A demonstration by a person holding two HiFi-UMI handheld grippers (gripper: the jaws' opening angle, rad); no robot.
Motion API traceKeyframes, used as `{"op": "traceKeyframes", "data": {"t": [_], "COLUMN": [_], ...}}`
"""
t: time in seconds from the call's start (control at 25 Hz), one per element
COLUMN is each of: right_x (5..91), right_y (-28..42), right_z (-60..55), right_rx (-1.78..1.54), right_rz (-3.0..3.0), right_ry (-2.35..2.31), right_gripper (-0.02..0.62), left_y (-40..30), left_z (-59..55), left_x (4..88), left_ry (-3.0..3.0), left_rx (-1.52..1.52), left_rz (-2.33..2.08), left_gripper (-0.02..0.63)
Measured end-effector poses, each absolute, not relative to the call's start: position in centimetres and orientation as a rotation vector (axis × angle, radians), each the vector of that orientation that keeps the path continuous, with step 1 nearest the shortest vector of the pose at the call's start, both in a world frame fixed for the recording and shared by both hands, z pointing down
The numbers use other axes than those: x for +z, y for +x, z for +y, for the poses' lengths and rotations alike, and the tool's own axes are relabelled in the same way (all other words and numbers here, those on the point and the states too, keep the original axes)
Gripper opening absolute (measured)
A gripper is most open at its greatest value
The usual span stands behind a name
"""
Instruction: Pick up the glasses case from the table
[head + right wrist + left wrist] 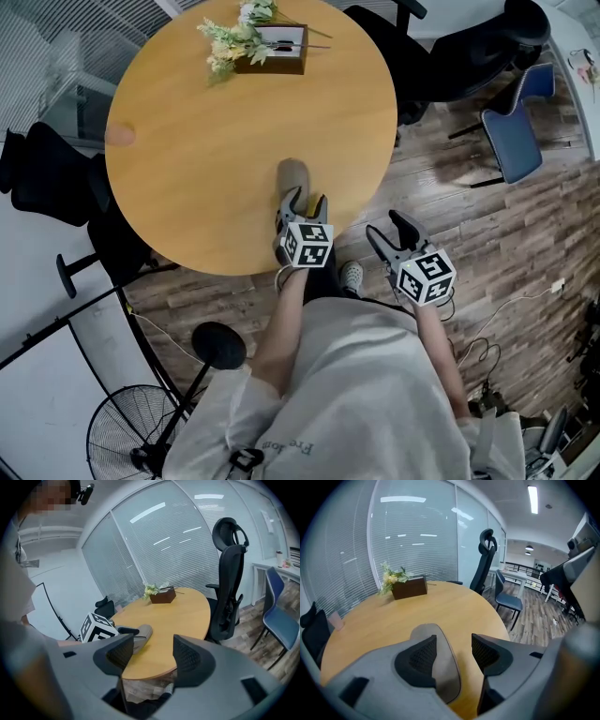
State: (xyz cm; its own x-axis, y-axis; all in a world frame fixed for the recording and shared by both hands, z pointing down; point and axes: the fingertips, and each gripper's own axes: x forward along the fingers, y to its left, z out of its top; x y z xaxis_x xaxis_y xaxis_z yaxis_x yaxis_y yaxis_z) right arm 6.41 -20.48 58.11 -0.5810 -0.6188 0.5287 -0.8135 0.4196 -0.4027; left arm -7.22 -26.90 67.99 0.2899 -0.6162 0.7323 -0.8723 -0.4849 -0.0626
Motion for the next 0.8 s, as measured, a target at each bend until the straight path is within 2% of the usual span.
{"op": "traceKeyframes", "data": {"t": [0.8], "right_x": [58.3], "right_y": [6.3], "right_z": [-20.6], "right_rx": [0.915], "right_rz": [-2.377], "right_ry": [1.234], "right_gripper": [0.244], "left_y": [-9.4], "left_z": [-27.3], "left_x": [67.2], "left_ry": [2.189], "left_rx": [1.064], "left_rz": [-1.438], "left_gripper": [0.253]}}
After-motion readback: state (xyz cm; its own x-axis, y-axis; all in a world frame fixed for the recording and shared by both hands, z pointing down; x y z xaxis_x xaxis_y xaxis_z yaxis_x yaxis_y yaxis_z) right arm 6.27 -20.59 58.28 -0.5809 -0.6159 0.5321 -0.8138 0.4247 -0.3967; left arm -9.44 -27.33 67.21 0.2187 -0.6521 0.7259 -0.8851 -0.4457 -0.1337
